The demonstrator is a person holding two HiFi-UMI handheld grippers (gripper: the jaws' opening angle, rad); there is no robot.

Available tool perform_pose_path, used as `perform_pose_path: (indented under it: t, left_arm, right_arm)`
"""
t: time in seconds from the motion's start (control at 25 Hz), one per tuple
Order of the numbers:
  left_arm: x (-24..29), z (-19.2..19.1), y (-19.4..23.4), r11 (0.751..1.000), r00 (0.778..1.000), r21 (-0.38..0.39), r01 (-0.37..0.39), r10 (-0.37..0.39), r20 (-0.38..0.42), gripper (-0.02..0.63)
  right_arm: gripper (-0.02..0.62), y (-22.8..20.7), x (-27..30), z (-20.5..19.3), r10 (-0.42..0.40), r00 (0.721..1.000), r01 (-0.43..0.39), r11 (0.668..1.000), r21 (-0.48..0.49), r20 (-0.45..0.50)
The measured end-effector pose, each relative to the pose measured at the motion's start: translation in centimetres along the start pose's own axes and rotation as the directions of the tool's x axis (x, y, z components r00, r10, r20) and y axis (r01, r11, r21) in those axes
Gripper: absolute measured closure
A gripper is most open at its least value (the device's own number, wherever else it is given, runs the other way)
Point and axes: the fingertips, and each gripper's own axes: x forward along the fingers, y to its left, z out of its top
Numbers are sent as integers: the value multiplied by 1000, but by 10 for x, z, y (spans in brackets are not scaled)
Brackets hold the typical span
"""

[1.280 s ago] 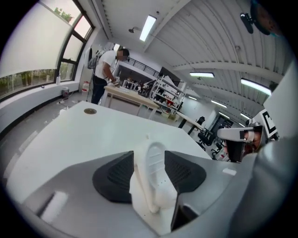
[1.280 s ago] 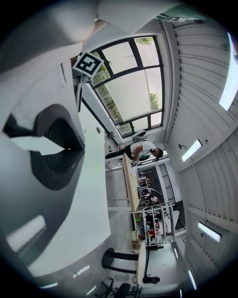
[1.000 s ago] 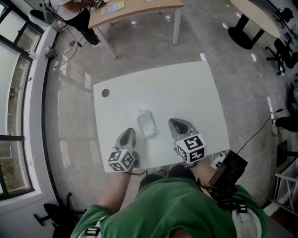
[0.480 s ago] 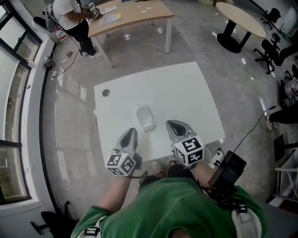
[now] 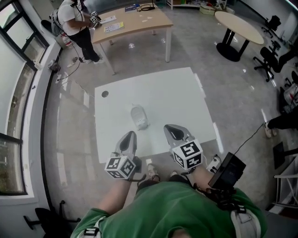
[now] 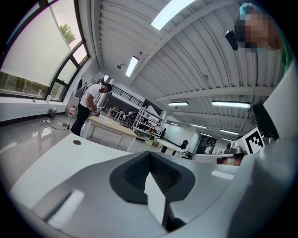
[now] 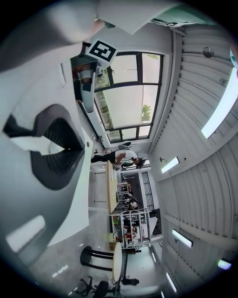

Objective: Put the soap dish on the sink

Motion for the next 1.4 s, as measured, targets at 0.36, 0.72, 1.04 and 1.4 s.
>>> perform_pose_path:
  t: [0.36,0.72,1.04,1.4]
  left_arm:
    - [-34,-18,-59,998,998,5,-56,56,37,600]
    - [-63,-22,-82,997,995,19,-69,68,69,600]
    - [-60,-15,-93,999,998,31,-16,14,67,600]
    - [-60,-14,-82,1000,999,31,3,-5,51,600]
  right_arm:
    - [592,-8,-62,-10,50,998,-49,999,-22,24]
    - [592,4,-88,-17,87,996,-86,995,-41,32]
    - [592,7,-97,-11,58,998,-57,997,-44,36]
    - [594,17,-90,-10,37,999,-36,999,-39,36]
